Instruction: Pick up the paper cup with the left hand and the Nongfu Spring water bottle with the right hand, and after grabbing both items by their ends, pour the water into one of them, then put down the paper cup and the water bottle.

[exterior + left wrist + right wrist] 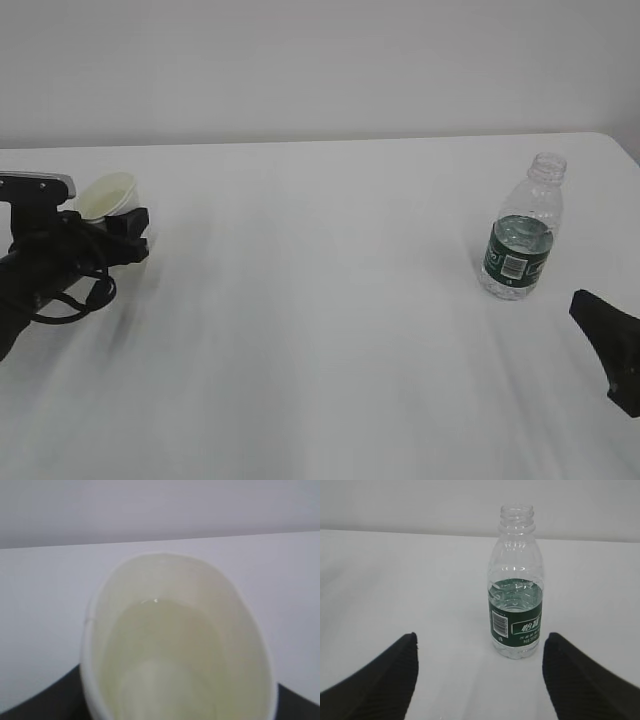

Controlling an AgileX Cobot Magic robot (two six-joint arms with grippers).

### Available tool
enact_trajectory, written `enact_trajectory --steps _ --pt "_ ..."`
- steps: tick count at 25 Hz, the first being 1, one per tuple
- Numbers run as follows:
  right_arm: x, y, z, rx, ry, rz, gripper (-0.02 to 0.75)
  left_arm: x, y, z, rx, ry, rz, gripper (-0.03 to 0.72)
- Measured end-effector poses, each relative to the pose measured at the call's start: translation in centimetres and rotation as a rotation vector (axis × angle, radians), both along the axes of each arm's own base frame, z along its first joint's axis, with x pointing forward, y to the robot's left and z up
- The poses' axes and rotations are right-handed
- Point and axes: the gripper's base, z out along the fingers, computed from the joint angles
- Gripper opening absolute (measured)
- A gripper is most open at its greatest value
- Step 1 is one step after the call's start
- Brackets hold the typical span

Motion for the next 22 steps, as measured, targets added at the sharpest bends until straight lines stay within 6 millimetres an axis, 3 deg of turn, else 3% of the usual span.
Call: enact_trajectory --steps 10,17,22 --pt "0.0 0.0 0.0 0.0 0.0 0.0 0.59 -0.01 0.0 -0.46 0.002 0.011 0.0 0.412" --pt "0.0 0.01 0.0 -0.001 0.0 0.002 0.59 -0.01 0.05 -0.52 -0.03 0.019 0.013 0.512" --pt "0.0 0.01 0.0 -0.001 0.0 0.002 0.59 0.0 0.08 -0.52 -0.033 0.02 0.017 0.529"
